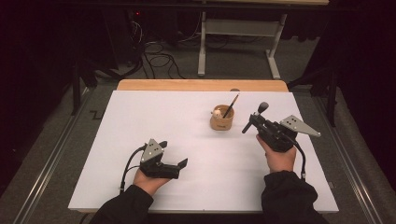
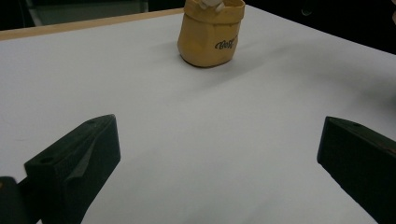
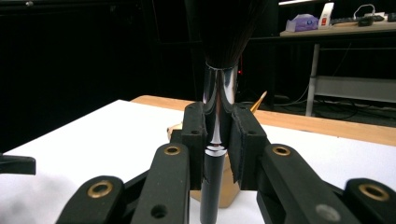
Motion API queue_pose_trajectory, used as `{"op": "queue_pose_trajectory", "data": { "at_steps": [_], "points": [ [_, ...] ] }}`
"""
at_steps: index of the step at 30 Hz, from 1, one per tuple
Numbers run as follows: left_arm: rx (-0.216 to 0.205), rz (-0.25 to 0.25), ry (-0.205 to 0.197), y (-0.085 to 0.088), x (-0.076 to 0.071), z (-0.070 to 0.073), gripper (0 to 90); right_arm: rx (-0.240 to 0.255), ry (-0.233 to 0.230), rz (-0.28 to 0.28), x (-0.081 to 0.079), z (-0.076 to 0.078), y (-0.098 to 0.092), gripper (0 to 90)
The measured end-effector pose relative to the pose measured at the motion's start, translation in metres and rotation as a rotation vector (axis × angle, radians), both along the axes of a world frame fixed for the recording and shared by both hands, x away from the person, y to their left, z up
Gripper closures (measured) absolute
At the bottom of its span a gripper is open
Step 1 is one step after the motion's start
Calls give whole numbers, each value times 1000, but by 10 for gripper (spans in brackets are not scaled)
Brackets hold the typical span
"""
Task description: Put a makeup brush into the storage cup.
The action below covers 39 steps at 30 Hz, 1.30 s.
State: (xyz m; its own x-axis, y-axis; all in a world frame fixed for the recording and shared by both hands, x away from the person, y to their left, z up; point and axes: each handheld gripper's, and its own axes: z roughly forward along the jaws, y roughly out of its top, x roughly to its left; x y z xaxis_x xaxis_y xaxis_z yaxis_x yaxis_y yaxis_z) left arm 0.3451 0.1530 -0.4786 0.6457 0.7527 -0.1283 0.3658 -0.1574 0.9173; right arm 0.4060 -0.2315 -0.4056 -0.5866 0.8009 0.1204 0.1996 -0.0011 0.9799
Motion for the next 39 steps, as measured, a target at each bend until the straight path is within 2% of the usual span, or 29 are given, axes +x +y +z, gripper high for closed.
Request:
{"op": "queue_pose_trajectory", "data": {
  "at_steps": [5,26,39],
  "points": [
    [-1,2,-2,1,0,1,2,-6,1,1,5,5,2,792],
    [-16,-2,-4,3,-1,3,2,-41,-12,-3,37,28,33,793],
    [-18,-3,-5,4,0,3,2,-41,30,-14,59,21,44,793]
  ]
}}
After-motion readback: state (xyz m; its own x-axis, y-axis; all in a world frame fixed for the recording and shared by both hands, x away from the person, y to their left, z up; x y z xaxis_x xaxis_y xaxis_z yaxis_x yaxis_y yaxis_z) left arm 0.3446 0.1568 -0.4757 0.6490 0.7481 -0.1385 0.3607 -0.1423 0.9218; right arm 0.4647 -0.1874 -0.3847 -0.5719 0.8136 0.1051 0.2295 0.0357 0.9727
